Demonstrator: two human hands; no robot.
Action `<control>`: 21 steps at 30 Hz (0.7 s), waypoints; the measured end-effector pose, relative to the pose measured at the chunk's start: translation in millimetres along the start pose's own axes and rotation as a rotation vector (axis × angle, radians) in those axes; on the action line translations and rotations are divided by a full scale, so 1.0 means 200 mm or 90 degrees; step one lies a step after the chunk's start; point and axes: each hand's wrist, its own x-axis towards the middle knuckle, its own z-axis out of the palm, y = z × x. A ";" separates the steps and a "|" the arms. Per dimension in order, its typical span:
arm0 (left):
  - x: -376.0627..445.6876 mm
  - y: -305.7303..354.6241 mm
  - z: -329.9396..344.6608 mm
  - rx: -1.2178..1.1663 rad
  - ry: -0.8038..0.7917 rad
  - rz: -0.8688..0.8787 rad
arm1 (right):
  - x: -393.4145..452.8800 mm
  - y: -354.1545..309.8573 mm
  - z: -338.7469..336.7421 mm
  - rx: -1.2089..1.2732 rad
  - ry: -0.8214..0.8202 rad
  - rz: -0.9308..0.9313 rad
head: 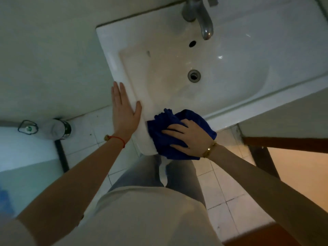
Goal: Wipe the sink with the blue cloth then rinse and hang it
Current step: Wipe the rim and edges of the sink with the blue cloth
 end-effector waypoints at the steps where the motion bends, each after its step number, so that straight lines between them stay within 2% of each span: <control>1: 0.00 0.01 0.00 -0.005 -0.001 -0.008 | -0.02 0.06 -0.03 -0.001 -0.012 -0.016; 5: 0.00 0.04 -0.01 -0.013 0.001 -0.026 | -0.07 0.20 -0.08 -0.021 -0.003 -0.042; 7: -0.01 0.06 0.00 -0.006 0.014 -0.044 | -0.03 0.15 -0.06 -0.014 -0.004 -0.042; 11: -0.06 0.14 0.04 -0.016 0.057 -0.091 | 0.08 0.04 -0.03 0.018 -0.069 -0.055; 14: -0.07 0.17 0.05 -0.023 0.080 -0.116 | 0.04 0.20 -0.10 0.047 -0.077 -0.080; 17: -0.05 0.20 0.05 -0.022 0.113 -0.138 | 0.02 0.43 -0.21 0.093 -0.030 -0.071; 21: 0.01 0.22 0.05 -0.004 0.161 -0.163 | 0.31 0.55 -0.34 0.110 0.141 0.033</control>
